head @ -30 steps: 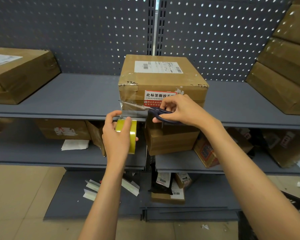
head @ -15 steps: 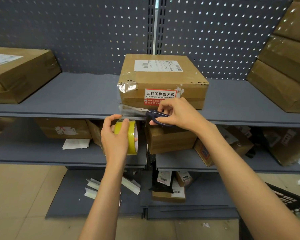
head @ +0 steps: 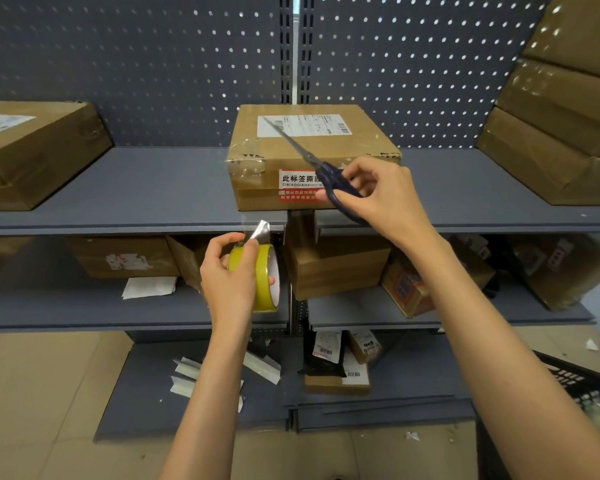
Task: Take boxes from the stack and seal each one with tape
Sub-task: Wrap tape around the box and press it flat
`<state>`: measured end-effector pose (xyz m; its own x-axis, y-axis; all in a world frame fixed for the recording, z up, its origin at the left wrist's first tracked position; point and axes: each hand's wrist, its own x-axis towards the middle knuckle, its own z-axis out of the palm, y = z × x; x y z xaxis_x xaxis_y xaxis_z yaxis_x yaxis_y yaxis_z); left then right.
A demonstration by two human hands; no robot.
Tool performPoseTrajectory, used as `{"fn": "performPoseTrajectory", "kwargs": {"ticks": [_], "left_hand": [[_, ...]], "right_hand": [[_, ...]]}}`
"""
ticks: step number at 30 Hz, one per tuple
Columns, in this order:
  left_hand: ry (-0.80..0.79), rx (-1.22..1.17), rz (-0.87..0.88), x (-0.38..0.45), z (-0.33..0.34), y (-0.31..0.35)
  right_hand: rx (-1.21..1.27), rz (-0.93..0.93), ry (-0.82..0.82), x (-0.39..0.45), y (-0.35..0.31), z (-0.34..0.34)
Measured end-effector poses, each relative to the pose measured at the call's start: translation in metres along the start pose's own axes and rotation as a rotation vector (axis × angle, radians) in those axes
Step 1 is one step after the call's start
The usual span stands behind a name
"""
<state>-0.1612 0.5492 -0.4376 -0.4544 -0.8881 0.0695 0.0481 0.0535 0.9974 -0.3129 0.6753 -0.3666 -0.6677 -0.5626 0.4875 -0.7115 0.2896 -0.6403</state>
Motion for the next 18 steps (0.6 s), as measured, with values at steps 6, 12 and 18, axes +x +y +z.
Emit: {"fn": "performPoseTrajectory", "kwargs": {"ticks": [6,12,18], "left_hand": [[-0.075,-0.074,-0.018,-0.009,0.013,0.007],[-0.125,-0.100,-0.049,-0.018,0.024,0.015],[-0.167,-0.107,-0.053,-0.024,0.029,0.020]], "right_hand": [[-0.018,0.137,0.207,-0.018,0.019,-0.017],[-0.225,0.374,0.272,-0.027,0.046,-0.037],[-0.503,0.529,0.215,-0.031,0.059,-0.043]]}}
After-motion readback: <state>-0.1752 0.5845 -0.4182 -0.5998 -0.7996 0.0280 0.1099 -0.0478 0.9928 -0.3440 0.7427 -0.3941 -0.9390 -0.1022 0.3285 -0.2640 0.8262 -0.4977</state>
